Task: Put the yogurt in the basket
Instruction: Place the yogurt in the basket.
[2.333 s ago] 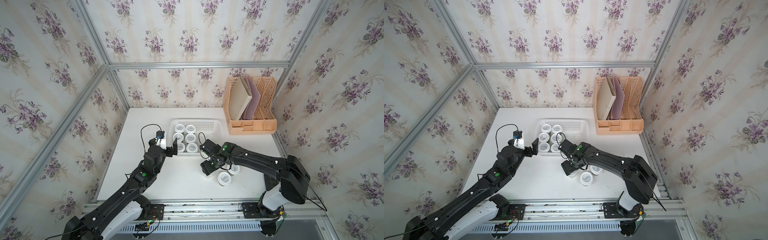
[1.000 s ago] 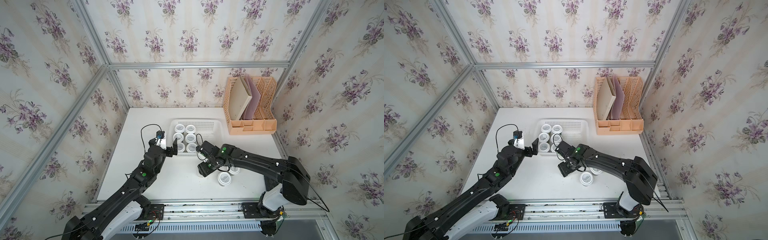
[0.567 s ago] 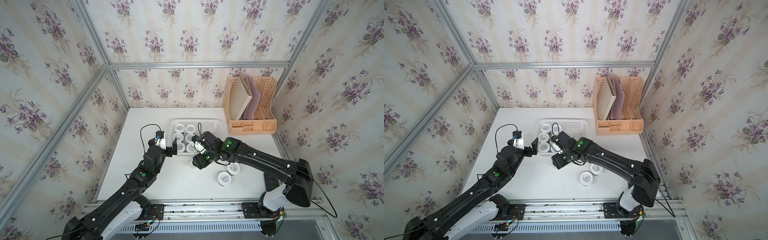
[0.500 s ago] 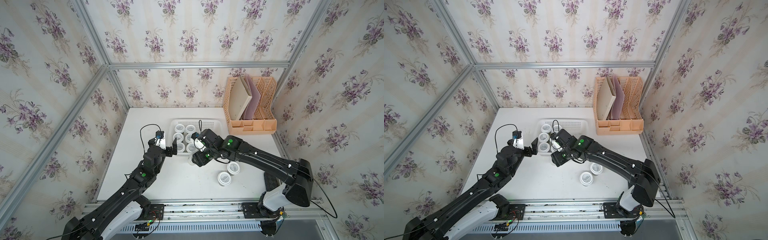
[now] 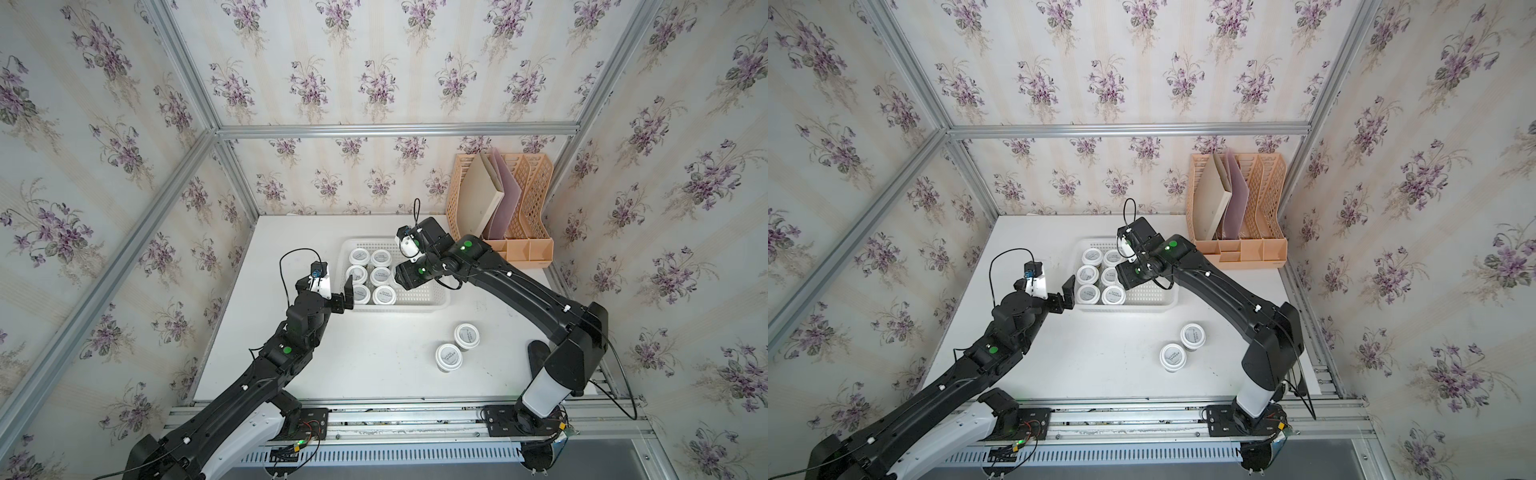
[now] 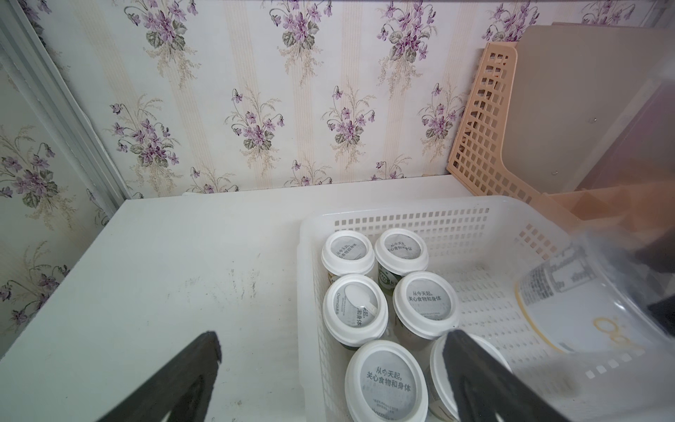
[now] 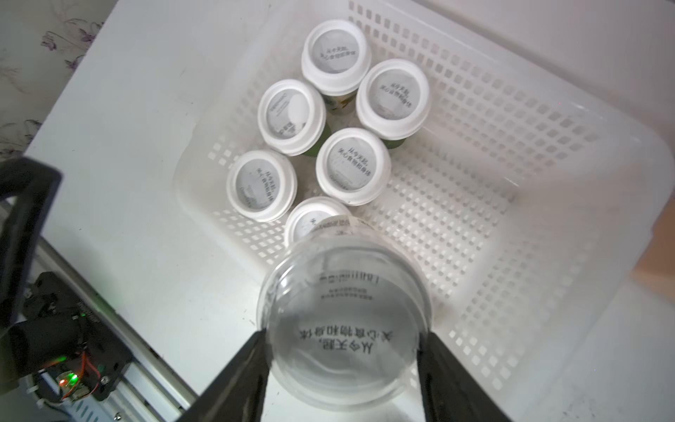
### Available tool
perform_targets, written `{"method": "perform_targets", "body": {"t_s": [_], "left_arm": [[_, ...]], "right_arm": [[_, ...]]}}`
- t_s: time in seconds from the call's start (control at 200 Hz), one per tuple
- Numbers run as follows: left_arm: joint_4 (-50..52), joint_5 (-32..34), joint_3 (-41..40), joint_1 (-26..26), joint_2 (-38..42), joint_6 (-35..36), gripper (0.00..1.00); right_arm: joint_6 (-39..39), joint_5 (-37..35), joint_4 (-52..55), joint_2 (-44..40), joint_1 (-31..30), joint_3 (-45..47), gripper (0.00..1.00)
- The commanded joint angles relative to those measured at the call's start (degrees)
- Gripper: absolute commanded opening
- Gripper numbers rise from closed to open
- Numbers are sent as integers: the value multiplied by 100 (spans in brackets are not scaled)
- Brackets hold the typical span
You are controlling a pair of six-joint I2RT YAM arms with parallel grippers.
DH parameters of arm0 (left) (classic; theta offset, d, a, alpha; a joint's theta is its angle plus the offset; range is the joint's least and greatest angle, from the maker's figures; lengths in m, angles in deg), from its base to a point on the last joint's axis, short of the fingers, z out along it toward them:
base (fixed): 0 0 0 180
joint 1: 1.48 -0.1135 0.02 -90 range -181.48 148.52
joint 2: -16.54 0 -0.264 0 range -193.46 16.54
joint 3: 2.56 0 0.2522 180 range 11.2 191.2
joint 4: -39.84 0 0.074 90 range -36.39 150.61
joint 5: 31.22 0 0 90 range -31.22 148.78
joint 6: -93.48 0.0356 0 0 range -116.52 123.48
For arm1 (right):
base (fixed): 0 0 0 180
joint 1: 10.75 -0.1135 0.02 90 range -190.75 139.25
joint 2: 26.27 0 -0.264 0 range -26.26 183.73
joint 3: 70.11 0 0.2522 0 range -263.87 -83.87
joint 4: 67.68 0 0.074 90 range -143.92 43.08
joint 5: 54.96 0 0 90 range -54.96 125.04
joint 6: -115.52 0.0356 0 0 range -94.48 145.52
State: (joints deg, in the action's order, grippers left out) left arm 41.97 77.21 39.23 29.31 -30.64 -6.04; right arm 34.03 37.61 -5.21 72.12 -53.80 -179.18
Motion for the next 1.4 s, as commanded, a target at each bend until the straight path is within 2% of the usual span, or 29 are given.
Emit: {"method": "perform_targets", "body": {"t_s": [0.0,0.22,0.594,0.789,1.394], "left_arm": [[-66,81,-11,-3,0,20,99],[-89,66,-16,-17,-42,20,99],[-172,36,9,-17,-178,29,99],[-181,15,17,-20,-209,22,99],[-198,-25,57,-22,-321,22,99]], "right_arm": [[-326,-88,211,262,250,-266,66],[-578,-115,317,1051,703,-961,66],[-655,-485,209,2134,778,-1551,66],[-693,-661,141,2375,832,-1614,66],[-799,-371,-71,2781,1044,-1620,68]]}}
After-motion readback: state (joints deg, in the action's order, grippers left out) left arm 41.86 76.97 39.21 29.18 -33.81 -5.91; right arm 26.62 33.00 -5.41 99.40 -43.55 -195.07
